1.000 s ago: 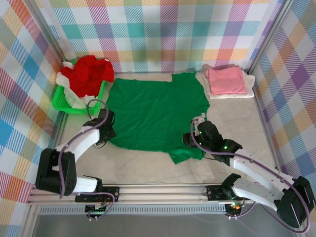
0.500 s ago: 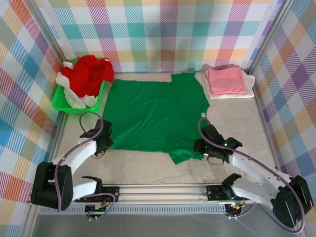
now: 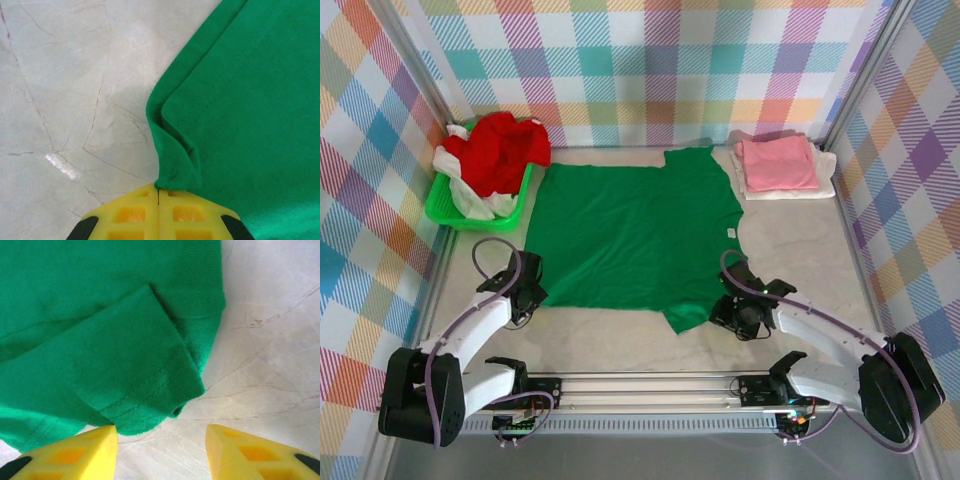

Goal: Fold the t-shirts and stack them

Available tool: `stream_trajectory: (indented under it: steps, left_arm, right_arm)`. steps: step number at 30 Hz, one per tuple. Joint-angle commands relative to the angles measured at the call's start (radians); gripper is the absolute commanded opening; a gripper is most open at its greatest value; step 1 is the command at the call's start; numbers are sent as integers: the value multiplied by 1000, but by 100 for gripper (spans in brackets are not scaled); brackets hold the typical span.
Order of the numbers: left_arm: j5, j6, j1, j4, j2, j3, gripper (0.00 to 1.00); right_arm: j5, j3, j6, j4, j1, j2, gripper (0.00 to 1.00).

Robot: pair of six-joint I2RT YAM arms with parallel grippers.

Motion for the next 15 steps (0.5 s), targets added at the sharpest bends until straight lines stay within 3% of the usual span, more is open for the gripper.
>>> stream_trajectory:
  steps: [1, 3, 10, 15]
  left_arm:
    - [4, -17, 14, -17, -31, -21, 0]
    - [4, -17, 13, -17, -33, -21, 0]
    - [23, -22, 13, -10, -31, -22, 0]
    - [23, -43, 16, -29, -62, -28, 0]
  right_arm:
    - [-1, -28, 25, 89, -17, 5, 44]
    - [14, -41, 18, 119, -25, 0, 36]
    - [73, -48, -40, 141, -38, -11, 30]
    - [84, -39, -50, 83, -43, -66, 4]
